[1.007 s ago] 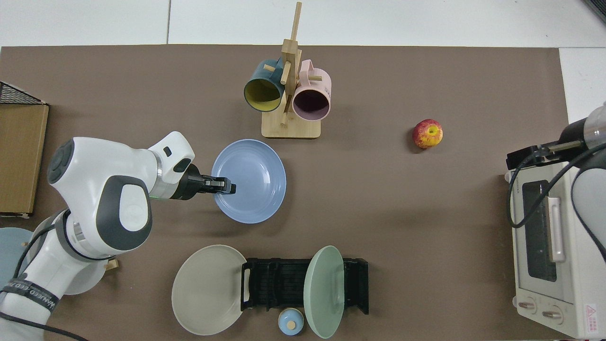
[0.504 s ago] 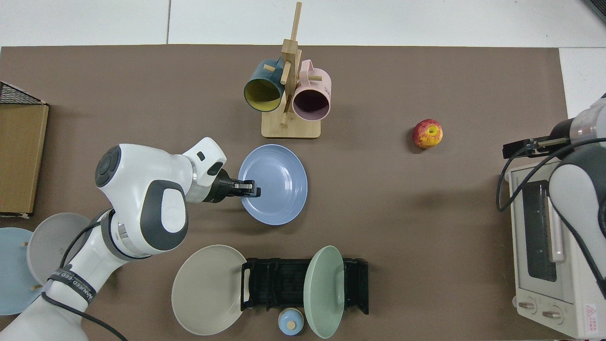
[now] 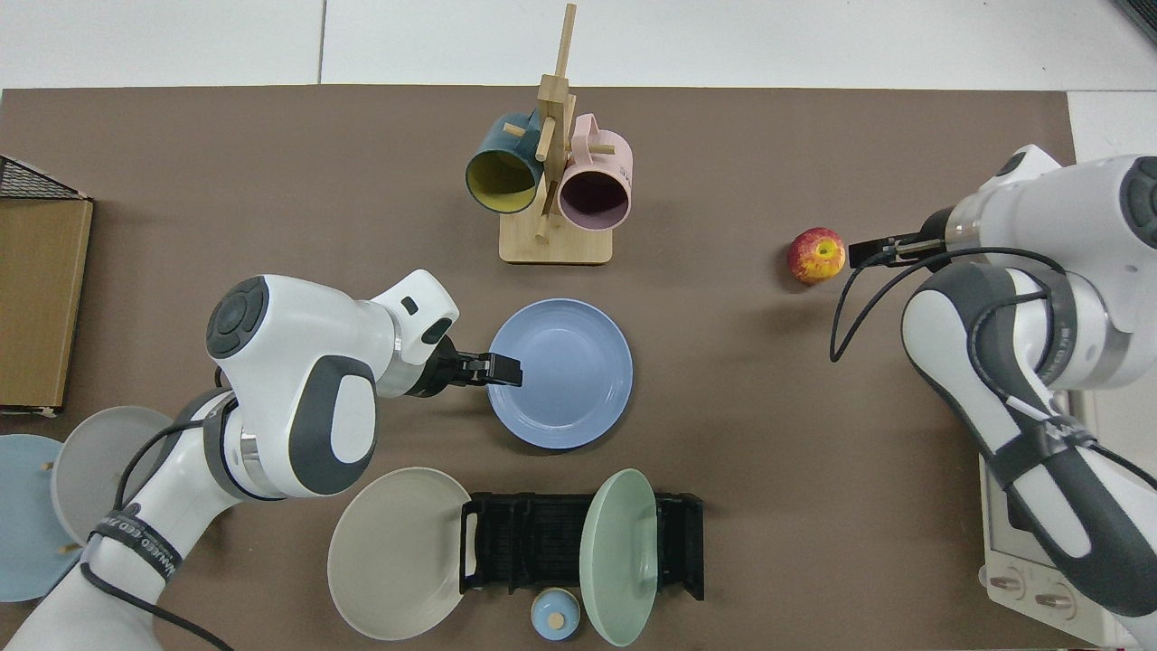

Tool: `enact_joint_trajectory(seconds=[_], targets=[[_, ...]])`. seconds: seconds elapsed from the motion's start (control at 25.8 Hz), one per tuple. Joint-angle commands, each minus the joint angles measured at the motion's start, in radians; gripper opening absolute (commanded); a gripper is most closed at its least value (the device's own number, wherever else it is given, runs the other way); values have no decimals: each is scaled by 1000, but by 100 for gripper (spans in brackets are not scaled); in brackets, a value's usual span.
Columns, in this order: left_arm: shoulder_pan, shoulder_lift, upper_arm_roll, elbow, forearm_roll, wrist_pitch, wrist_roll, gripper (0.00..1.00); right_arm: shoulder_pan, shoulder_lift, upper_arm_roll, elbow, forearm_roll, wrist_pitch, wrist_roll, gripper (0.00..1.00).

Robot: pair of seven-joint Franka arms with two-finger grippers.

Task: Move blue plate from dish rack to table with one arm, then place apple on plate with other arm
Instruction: 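Set the blue plate down while the right gripper grasps the apple, then lift the apple with the right gripper while the left gripper withdraws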

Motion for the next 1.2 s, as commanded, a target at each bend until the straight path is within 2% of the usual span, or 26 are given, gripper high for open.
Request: enact_joint_trajectory(seconds=[0.0, 0.08, 0.19, 0.31, 0.43, 0.5, 0.66, 0.93, 1.16], targets=[[2, -102, 23, 8, 97, -108, -62, 99, 15, 90, -1, 63, 49, 44, 15, 100], [14, -149, 45, 32, 126, -167, -78, 99, 13, 123, 1, 63, 48, 87, 14, 100], [28, -197, 79, 120, 229, -335, -111, 99, 19, 161, 1, 69, 48, 114, 14, 100], [29, -191, 100, 254, 364, -492, -127, 99, 30, 189, 2, 92, 50, 133, 15, 100], [29, -197, 105, 333, 457, -572, -130, 99, 38, 204, 2, 118, 89, 133, 17, 100], [31, -200, 115, 371, 493, -616, -128, 99, 54, 209, 2, 118, 119, 133, 14, 100], [29, -191, 146, 505, 519, -717, -114, 99, 59, 216, 2, 118, 123, 136, 11, 100], [25, -145, 149, 609, 593, -750, -114, 100, 61, 232, 2, 111, 114, 180, -18, 100], [22, -140, 149, 620, 594, -770, -116, 100, 62, 247, 2, 102, 120, 179, -43, 100]])
